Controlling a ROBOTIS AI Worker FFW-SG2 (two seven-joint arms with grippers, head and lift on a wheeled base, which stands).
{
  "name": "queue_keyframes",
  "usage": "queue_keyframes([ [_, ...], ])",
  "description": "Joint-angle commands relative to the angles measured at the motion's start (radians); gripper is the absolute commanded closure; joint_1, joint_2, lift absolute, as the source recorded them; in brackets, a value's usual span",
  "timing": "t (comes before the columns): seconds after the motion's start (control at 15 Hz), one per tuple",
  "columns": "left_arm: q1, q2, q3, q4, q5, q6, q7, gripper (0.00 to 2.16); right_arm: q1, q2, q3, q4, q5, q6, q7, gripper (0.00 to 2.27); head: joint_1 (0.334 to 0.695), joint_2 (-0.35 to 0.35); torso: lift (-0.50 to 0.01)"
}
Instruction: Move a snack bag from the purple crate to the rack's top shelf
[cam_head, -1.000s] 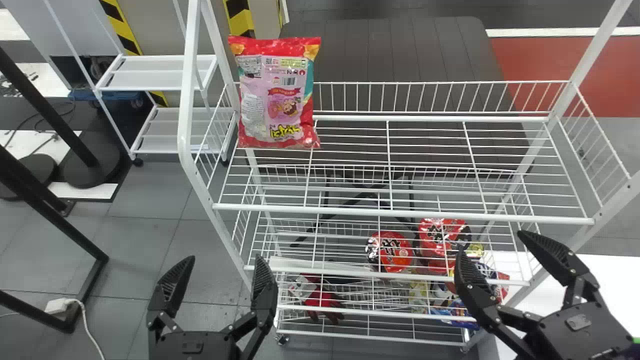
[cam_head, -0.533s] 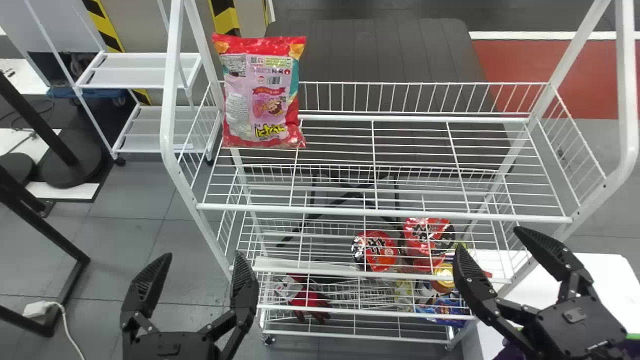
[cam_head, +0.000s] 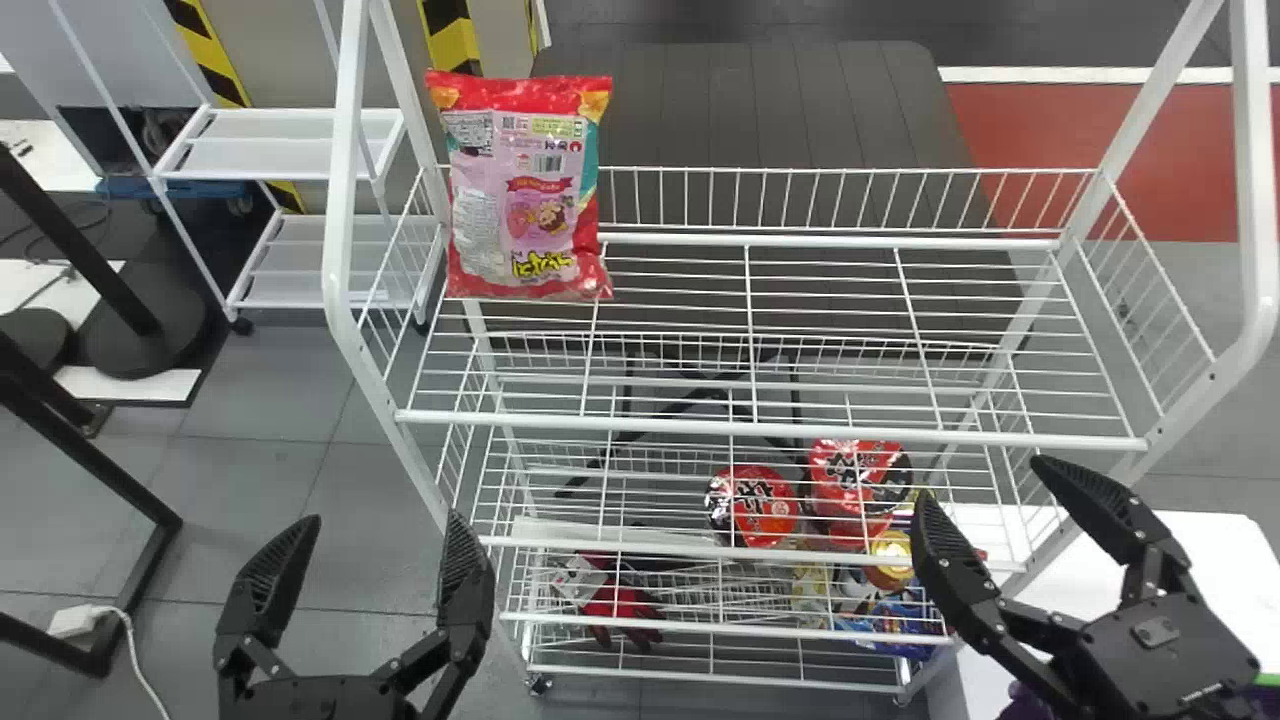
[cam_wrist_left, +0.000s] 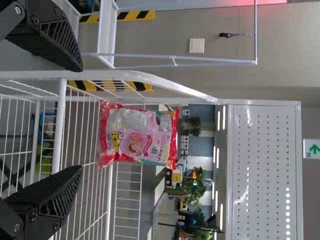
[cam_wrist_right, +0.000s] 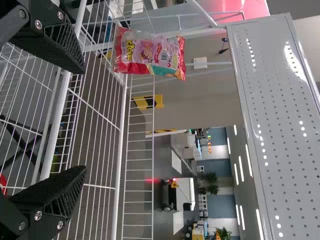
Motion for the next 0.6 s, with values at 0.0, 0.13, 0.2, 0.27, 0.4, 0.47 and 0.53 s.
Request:
queue_keyframes([
  [0.0, 0.000, -0.001, 0.001, 0.000, 0.000, -0.001, 0.000, 0.13, -0.006, 0.000, 0.002, 0.004, 0.008, 0.012, 0.000, 0.15, 0.695, 0.064, -0.012],
  [0.13, 0.000, -0.002, 0.001, 0.003, 0.000, -0.001, -0.002, 0.13, -0.009, 0.000, 0.002, 0.009, 0.009, 0.019, 0.000, 0.15, 0.695, 0.064, -0.012],
  [0.2, 0.000, -0.004, 0.002, 0.004, 0.008, -0.001, -0.011, 0.13, -0.010, 0.000, 0.002, 0.011, 0.009, 0.019, 0.000, 0.15, 0.695, 0.065, -0.012],
  [0.27, 0.000, -0.004, 0.004, 0.006, 0.012, -0.004, -0.014, 0.13, -0.013, 0.000, 0.002, 0.017, 0.011, 0.015, 0.003, 0.15, 0.695, 0.064, -0.012],
  [0.4, 0.000, -0.004, 0.007, 0.008, 0.015, -0.004, -0.020, 0.13, -0.018, 0.003, 0.002, 0.021, 0.011, 0.019, 0.002, 0.15, 0.695, 0.063, -0.012],
  [0.47, 0.000, -0.004, 0.010, 0.008, 0.018, -0.010, -0.020, 0.13, -0.019, 0.003, 0.003, 0.021, 0.011, 0.031, 0.002, 0.15, 0.695, 0.062, -0.012],
  [0.53, -0.001, -0.004, 0.011, 0.008, 0.020, -0.014, -0.020, 0.13, -0.022, 0.005, 0.003, 0.021, 0.012, 0.034, 0.002, 0.15, 0.695, 0.063, -0.012],
])
